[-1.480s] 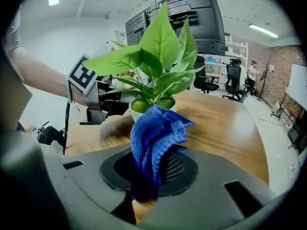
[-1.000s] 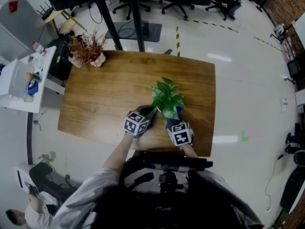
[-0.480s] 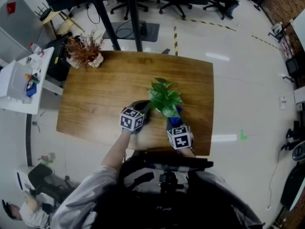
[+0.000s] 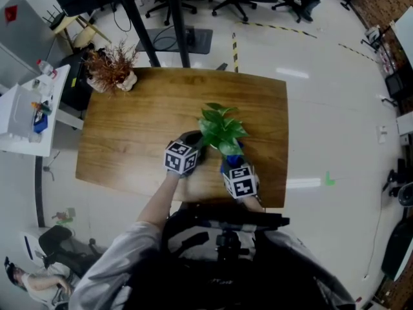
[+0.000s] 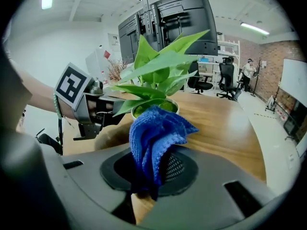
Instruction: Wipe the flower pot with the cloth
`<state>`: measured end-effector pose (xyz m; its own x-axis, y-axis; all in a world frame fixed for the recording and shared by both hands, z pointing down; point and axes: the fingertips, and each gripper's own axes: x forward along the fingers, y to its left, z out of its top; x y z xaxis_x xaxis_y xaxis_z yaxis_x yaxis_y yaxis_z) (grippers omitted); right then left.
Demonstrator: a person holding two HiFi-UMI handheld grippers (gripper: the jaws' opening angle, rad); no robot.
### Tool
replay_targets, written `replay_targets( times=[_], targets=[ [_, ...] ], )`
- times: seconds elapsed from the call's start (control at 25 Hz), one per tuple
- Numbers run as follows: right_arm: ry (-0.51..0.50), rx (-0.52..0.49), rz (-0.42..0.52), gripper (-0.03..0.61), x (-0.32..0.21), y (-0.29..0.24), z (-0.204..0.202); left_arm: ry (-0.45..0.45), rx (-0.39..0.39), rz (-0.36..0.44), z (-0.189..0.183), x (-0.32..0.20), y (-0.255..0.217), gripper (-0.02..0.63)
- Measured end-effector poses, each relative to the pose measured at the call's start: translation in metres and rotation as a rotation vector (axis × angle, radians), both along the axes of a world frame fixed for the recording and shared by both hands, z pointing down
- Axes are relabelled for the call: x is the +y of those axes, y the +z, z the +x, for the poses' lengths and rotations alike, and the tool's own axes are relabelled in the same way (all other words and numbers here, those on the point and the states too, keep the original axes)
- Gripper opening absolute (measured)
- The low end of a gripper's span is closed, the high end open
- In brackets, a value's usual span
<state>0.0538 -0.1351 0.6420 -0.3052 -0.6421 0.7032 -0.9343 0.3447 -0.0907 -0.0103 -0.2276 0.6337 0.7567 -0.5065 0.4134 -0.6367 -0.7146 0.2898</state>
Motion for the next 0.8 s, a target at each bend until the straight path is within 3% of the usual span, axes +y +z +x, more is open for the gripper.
replay_targets(
  times=[0.28, 0.52, 0.8],
  targets=[
    [-0.019, 0.091, -0.013, 0.081, -0.013, 0.012, 0.02, 0.023, 0.002, -0.015, 0.01, 0.025, 0.005, 0.002],
    [0.023, 0.096, -0.018, 0.081, -0.025, 0.017, 0.036, 0.036, 0.028, -0.038, 0.021, 0.04, 0.01, 0.0],
    [0.061, 0.037, 0.003, 0.081, -0.011, 0.002, 0.03, -0.066, 0.008, -0.068, -0.009, 0.014, 0.022, 0.0]
  ],
)
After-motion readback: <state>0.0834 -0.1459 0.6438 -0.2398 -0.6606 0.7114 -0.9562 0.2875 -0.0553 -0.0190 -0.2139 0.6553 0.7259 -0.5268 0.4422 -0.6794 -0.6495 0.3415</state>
